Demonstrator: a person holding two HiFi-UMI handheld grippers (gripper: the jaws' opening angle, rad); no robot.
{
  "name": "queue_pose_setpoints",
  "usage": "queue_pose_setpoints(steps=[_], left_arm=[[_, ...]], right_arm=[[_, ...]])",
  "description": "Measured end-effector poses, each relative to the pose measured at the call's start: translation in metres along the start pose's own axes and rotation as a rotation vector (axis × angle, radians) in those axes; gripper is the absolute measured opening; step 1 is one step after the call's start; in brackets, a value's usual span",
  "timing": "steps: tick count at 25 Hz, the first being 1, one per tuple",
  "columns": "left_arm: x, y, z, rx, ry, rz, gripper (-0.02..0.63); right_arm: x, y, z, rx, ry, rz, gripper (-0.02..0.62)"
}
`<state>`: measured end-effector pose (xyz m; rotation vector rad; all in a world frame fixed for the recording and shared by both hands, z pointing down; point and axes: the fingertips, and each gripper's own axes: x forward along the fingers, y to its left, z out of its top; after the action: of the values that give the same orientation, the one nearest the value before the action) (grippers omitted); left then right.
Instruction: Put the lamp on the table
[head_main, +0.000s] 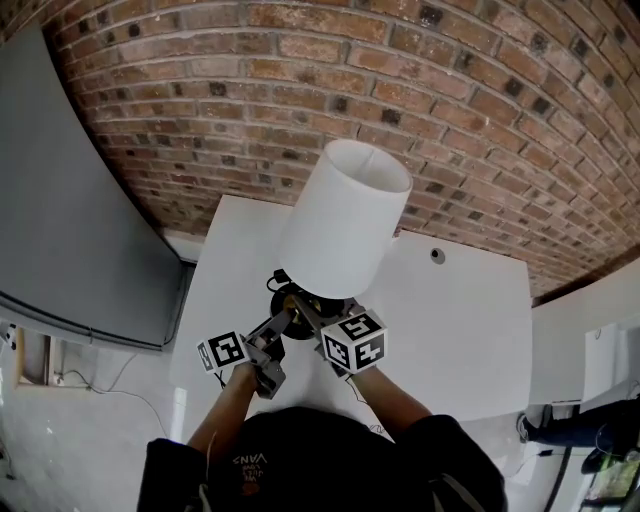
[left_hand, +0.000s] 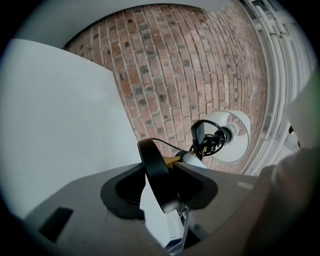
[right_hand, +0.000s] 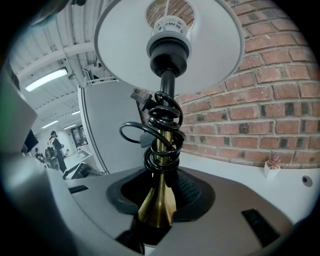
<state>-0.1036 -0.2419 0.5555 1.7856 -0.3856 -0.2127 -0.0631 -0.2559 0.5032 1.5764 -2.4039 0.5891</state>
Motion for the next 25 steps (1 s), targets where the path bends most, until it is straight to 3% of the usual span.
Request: queue_pose_setpoints(steps=[12, 25], left_arm=[[0.040, 0.023, 0.026, 0.091, 0.080, 0.006, 0.195], [0.066, 0.064, 0.035, 0.113, 0.127, 0.043, 0.206]], right_arm=[[0.032, -0.043, 0.001, 0.078, -0.041, -0.081, 0.118], [0.062, -0.089, -0.016, 0.090, -0.053, -0.146, 0.114]])
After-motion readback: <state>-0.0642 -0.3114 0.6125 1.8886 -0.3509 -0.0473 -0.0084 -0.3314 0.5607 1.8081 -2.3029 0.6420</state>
